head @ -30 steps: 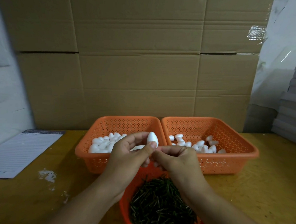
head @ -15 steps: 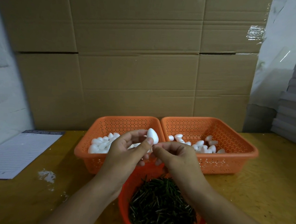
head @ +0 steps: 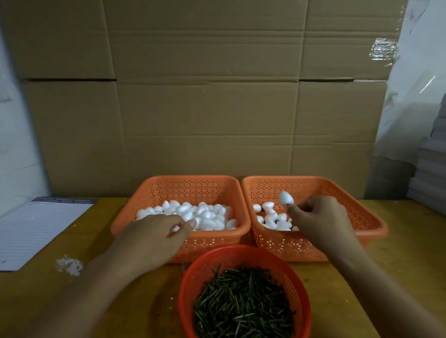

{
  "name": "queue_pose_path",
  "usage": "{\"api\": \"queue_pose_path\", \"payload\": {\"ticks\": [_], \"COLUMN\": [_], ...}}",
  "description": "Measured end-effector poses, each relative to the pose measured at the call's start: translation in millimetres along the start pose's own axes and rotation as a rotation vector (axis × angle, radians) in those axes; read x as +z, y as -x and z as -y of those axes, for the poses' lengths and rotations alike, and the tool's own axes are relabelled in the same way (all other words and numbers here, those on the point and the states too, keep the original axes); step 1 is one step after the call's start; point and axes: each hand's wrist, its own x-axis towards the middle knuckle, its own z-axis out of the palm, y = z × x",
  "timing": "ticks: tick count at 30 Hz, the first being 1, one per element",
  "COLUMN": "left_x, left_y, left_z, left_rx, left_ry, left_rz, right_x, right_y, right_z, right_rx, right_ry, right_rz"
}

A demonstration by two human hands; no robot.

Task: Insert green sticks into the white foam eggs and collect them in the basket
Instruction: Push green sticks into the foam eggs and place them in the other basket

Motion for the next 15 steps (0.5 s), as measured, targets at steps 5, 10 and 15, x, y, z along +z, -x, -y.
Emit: {"api": "queue_pose_path", "payload": {"ticks": [5,10,15], "left_x": [1.6,6.9,6.4], "left_y": [2.3,0.1,-5.3], "left_z": [-2.9,-1.8,9.4], "left_rx": [0.013,0.029,0.035], "left_ry": [-0.068,-0.146,-0.223], "left_rz": [0.005,0.005,-0.030], "right_x": [6.7,7.0,7.7], "right_y": [-1.1,10.7,29.9], "right_z": [-0.5,17.1,34.3], "right_rx": [-0.056,-0.223,-0.432], "right_ry": [0.005,-0.024,0.064], "right_rz": [-0.009,0.154,0.529]}}
